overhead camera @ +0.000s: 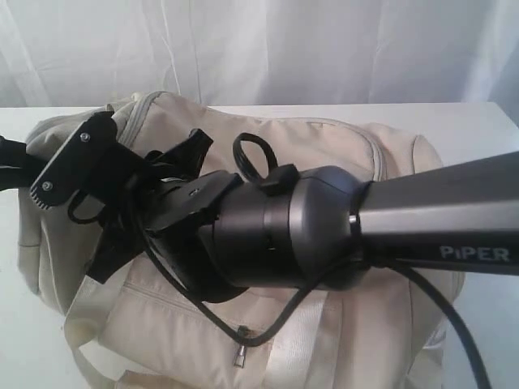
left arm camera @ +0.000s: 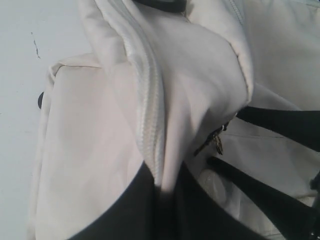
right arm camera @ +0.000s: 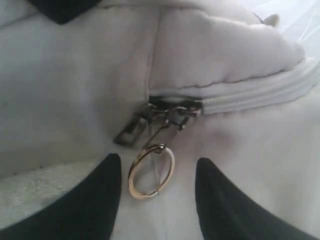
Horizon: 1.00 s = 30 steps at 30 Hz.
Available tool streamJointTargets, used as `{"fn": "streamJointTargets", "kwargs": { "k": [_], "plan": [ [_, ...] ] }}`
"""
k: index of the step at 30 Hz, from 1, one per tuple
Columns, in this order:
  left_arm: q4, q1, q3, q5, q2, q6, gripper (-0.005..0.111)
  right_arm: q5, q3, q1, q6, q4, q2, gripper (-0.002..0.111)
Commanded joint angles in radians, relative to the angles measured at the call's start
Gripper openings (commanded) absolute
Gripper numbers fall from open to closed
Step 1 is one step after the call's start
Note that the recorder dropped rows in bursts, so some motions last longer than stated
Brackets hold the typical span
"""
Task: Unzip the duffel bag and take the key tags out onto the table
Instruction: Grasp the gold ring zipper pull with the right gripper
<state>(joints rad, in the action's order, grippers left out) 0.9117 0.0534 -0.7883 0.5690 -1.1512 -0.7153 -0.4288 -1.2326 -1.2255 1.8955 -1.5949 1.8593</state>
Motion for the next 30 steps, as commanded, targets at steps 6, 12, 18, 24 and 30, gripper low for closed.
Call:
{"fn": "streamJointTargets", "kwargs": {
  "k": [6, 12, 18, 24, 30],
  "plan": [
    [0.067, 0.004, -0.004, 0.011, 0.022, 0.001, 0.000, -0.030, -0.003, 0.022, 0.014, 0.002, 0.042, 0.041],
    [0.067, 0.004, -0.004, 0.011, 0.022, 0.001, 0.000, -0.048, -0.003, 0.022, 0.012, 0.006, 0.042, 0.022],
    [0.067, 0.004, -0.004, 0.011, 0.022, 0.001, 0.000, -0.048, -0.005, 0.022, 0.012, 0.006, 0.038, 0.007],
    [0.067, 0.004, -0.004, 0.011, 0.022, 0.001, 0.000, -0.074, -0.005, 0.022, 0.012, 0.003, 0.015, 0.000],
    [0.067, 0.004, -0.004, 0.009, 0.022, 0.001, 0.000, -0.111, -0.003, 0.022, 0.014, -0.036, -0.037, 0.000]
  ]
}}
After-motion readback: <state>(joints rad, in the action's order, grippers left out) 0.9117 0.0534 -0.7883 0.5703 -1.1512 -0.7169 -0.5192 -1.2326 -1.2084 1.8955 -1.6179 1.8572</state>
